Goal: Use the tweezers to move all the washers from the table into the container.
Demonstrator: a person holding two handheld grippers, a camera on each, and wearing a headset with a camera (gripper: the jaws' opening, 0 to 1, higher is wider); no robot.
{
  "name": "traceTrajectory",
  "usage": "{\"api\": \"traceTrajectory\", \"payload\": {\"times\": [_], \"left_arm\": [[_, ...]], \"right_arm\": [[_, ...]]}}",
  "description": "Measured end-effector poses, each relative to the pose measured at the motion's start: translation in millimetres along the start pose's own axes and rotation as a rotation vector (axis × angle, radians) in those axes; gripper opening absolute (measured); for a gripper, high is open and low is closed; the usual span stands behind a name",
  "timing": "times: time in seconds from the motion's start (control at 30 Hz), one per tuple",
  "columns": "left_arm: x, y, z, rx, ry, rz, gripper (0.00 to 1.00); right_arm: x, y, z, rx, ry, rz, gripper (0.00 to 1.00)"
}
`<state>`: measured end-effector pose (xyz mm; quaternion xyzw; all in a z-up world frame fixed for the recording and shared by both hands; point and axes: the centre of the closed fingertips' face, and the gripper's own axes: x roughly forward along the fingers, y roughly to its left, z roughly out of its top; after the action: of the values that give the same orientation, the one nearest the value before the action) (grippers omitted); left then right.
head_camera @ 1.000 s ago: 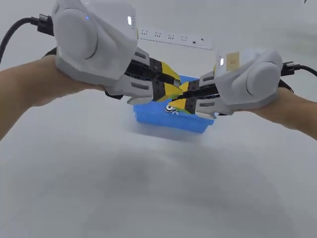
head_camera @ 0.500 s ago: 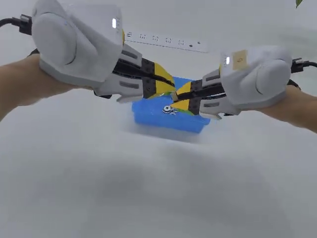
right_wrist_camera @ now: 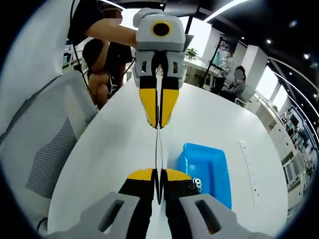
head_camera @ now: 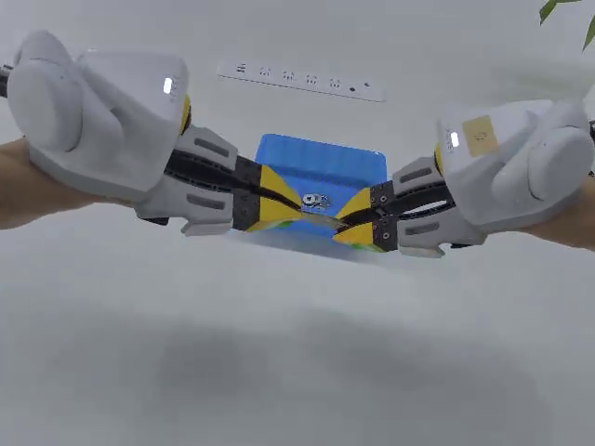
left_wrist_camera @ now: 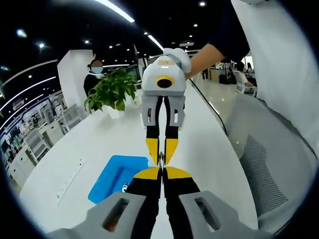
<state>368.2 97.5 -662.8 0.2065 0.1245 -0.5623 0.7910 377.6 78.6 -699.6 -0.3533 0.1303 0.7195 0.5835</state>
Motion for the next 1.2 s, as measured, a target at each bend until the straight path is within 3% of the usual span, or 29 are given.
{"api": "traceTrajectory", "payload": {"times": [0.2, 0.67, 0.97, 1.07, 1.1, 1.2], "left_arm": [[-0.5, -3.1, -15.0, 0.008, 0.071, 0.003, 0.05], [13.4, -12.0, -38.8, 0.031, 0.18, -0.034, 0.07], [31.7, -12.3, -65.7, 0.028, 0.238, -0.06, 0.06], [42.2, -13.6, -76.2, -0.019, 0.225, -0.082, 0.06], [46.6, -13.5, -83.1, -0.051, 0.233, -0.087, 0.06], [55.4, -11.5, -94.5, -0.053, 0.262, -0.077, 0.06]], "right_arm": [[1.1, 1.8, 1.1, -0.006, 0.003, 0.007, 0.07], [14.3, 4.9, -4.2, 0.0, 0.012, 0.049, 0.07], [30.2, 14.6, -30.4, 0.084, 0.057, 0.061, 0.07], [38.5, 17.3, -48.3, 0.133, 0.096, 0.063, 0.07], [41.4, 18.8, -53.3, 0.169, 0.106, 0.063, 0.07], [51.8, 17.6, -65.6, 0.178, 0.136, 0.051, 0.08]]}}
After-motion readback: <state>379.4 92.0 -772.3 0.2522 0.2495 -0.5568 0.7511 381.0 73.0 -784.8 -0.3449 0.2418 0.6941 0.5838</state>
